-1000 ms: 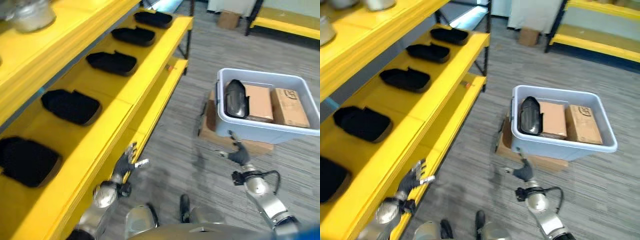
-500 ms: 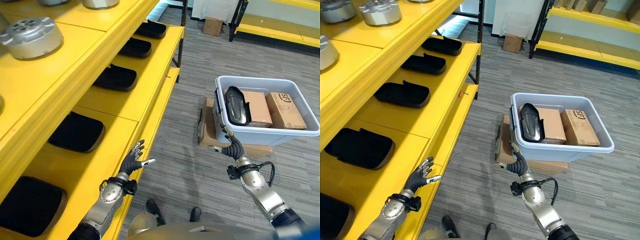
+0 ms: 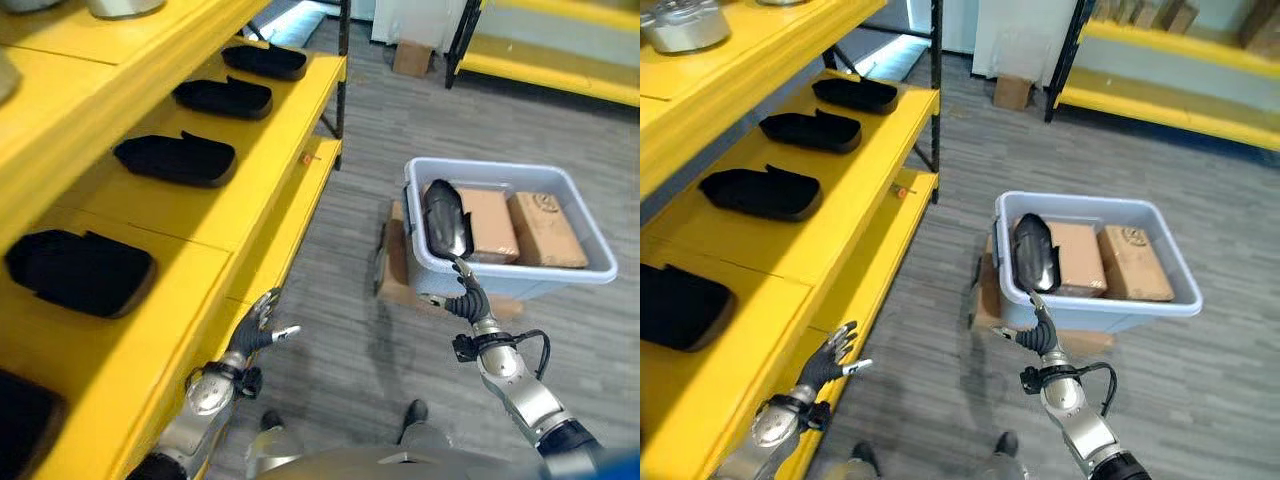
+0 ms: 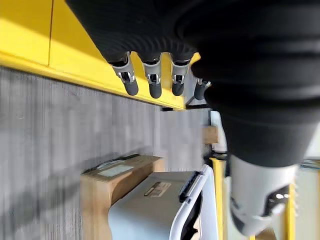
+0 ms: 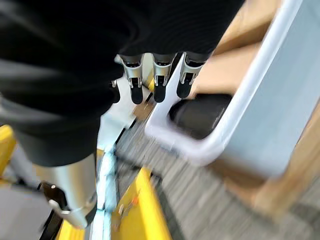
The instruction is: Move parts from the plastic box to the shelf.
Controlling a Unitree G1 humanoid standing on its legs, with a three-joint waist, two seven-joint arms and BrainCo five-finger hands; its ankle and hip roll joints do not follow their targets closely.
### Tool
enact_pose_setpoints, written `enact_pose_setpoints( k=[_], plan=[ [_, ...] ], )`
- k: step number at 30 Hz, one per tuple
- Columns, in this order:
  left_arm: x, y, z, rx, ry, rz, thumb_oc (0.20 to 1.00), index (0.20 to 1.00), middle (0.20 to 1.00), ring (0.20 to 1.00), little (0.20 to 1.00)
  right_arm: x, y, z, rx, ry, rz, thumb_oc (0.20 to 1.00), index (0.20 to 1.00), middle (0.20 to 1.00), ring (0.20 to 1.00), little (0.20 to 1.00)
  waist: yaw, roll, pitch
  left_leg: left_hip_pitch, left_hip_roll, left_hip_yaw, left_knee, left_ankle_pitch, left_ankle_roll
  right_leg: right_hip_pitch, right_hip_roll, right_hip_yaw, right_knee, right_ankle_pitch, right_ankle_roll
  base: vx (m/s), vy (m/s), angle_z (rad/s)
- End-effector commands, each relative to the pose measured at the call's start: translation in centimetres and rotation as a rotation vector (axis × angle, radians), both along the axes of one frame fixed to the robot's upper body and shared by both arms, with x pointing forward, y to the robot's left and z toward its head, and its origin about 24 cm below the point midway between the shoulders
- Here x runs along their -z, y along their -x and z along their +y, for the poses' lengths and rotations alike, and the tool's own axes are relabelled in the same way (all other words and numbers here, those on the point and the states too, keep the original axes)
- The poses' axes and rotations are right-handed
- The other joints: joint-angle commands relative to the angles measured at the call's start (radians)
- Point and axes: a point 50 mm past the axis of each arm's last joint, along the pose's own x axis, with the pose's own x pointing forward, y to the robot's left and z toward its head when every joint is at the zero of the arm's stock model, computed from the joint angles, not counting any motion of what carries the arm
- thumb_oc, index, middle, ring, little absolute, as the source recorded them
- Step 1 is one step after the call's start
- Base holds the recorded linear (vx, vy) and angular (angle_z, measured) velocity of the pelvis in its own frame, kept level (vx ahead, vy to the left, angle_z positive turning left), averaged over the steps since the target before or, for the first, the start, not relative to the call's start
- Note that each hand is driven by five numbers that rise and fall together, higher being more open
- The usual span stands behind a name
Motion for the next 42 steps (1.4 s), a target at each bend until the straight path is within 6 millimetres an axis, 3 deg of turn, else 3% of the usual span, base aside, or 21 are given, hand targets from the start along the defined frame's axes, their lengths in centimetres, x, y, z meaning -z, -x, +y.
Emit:
enact_pose_setpoints(
  k=[1,8,13,20,22,23,24,25,26,29,33,36,39,42],
  plan=[
    [-2.6,-2.4,-0.2,-0.001,0.047,-0.129,1.000,1.000,1.000,1.000,1.000,-2.9,-1.5,-1.2,0.025,0.075,-0.128,1.000,1.000,1.000,1.000,1.000,-0.003,-0.030,0.009,-0.022,-0.015,-0.031,0.086,-0.062,0.035,0.021,-0.059,-0.023,0.079,-0.063,0.047,0.25,-0.405,-0.48],
    [-2.8,-2.4,0.4,-0.021,0.042,-0.127,1.000,1.000,1.000,1.000,1.000,-4.0,-2.0,-3.8,0.115,0.182,-0.168,1.000,1.000,1.000,1.000,1.000,-0.018,-0.040,0.015,-0.045,0.064,-0.007,0.201,-0.064,0.009,-0.004,-0.010,-0.047,0.148,-0.130,-0.014,0.16,-0.334,-0.07],
    [-2.9,-3.1,0.3,-0.041,0.055,-0.141,1.000,1.000,1.000,1.000,1.000,-4.4,-2.2,-5.2,0.193,0.220,-0.207,1.000,1.000,1.000,1.000,1.000,-0.039,-0.033,0.027,-0.076,0.158,0.001,0.281,0.048,-0.049,-0.001,0.048,-0.051,0.158,-0.169,-0.060,0.14,-0.275,0.01],
    [-3.5,-3.9,0.1,-0.065,0.080,-0.159,1.000,1.000,1.000,1.000,1.000,-3.9,-1.2,-5.2,0.184,0.163,-0.198,1.000,1.000,1.000,1.000,1.000,-0.092,-0.032,0.011,-0.041,0.195,0.115,0.336,0.124,-0.102,0.052,0.095,-0.082,0.031,-0.134,-0.078,0.14,-0.229,0.01],
    [-3.6,-4.0,0.0,-0.062,0.080,-0.159,1.000,1.000,1.000,1.000,1.000,-3.9,-1.2,-5.0,0.180,0.155,-0.199,1.000,1.000,1.000,1.000,1.000,-0.094,-0.030,0.008,-0.040,0.187,0.116,0.338,0.122,-0.102,0.054,0.101,-0.081,0.021,-0.129,-0.079,0.10,-0.127,0.08],
    [-3.6,-4.1,-0.2,-0.047,0.070,-0.153,1.000,1.000,1.000,1.000,1.000,-3.6,-1.3,-4.2,0.151,0.117,-0.197,1.000,1.000,1.000,1.000,1.000,-0.085,-0.022,0.002,-0.059,0.129,0.088,0.328,0.094,-0.084,0.047,0.108,-0.074,0.031,-0.135,-0.080,0.07,-0.070,0.11],
    [-3.6,-4.1,-0.2,-0.046,0.069,-0.154,1.000,1.000,1.000,1.000,1.000,-3.5,-1.3,-4.1,0.147,0.107,-0.197,1.000,1.000,1.000,1.000,1.000,-0.084,-0.022,0.002,-0.062,0.123,0.083,0.327,0.091,-0.081,0.045,0.107,-0.073,0.034,-0.137,-0.080,0.11,-0.059,0.05],
    [-3.6,-4.0,-0.2,-0.047,0.072,-0.152,1.000,1.000,1.000,1.000,1.000,-3.4,-1.3,-3.2,0.119,0.070,-0.196,1.000,1.000,1.000,1.000,1.000,-0.079,-0.015,0.002,-0.074,0.063,0.065,0.301,0.045,-0.052,0.040,0.110,-0.061,0.041,-0.140,-0.080,0.09,0.014,-0.06],
    [-3.5,-4.0,-0.2,-0.049,0.070,-0.151,1.000,1.000,1.000,1.000,1.000,-3.3,-1.3,-2.9,0.106,0.049,-0.196,1.000,1.000,1.000,1.000,1.000,-0.083,-0.014,0.001,-0.075,0.036,0.069,0.285,0.030,-0.037,0.039,0.108,-0.054,0.039,-0.138,-0.076,0.13,0.035,-0.08],
    [-3.5,-4.2,-0.5,-0.057,0.082,-0.144,1.000,1.000,1.000,1.000,1.000,-2.8,-1.0,-1.4,0.051,-0.021,-0.175,1.000,1.000,1.000,1.000,1.000,-0.091,-0.003,0.009,-0.125,-0.030,0.092,0.221,0.048,-0.019,0.066,0.123,-0.023,0.001,-0.123,-0.072,0.14,0.050,-0.14],
    [-3.1,-4.0,-0.8,-0.089,0.095,-0.144,1.000,1.000,1.000,1.000,1.000,-2.1,-1.0,1.1,-0.045,-0.076,-0.148,1.000,1.000,1.000,1.000,1.000,-0.056,0.008,0.029,-0.255,-0.064,0.024,0.179,0.115,-0.016,0.078,0.138,0.014,0.009,-0.124,-0.081,0.14,0.064,-0.26],
    [-3.1,-3.9,-1.1,-0.103,0.101,-0.149,1.000,1.000,1.000,1.000,1.000,-1.9,-0.9,2.2,-0.096,-0.093,-0.129,1.000,1.000,1.000,1.000,1.000,-0.038,0.009,0.040,-0.283,-0.063,-0.026,0.160,0.145,-0.024,0.081,0.143,0.029,0.009,-0.124,-0.085,0.12,0.079,-0.52],
    [-2.9,-3.8,-1.0,-0.109,0.104,-0.146,1.000,1.000,1.000,1.000,1.000,-1.5,-0.8,2.3,-0.096,-0.119,-0.091,1.000,1.000,1.000,1.000,1.000,-0.031,0.007,0.043,-0.273,-0.070,-0.036,0.151,0.132,-0.017,0.081,0.141,0.031,0.015,-0.127,-0.082,0.11,0.107,-0.44],
    [-2.3,-3.4,-1.3,-0.074,0.080,-0.150,1.000,1.000,1.000,1.000,1.000,-1.6,-1.2,4.0,-0.157,-0.201,-0.088,1.000,1.000,1.000,1.000,1.000,-0.015,-0.005,0.036,-0.244,-0.090,-0.021,0.133,0.087,0.009,0.084,0.146,0.011,0.041,-0.145,-0.087,0.16,0.142,-0.11]
  ],
)
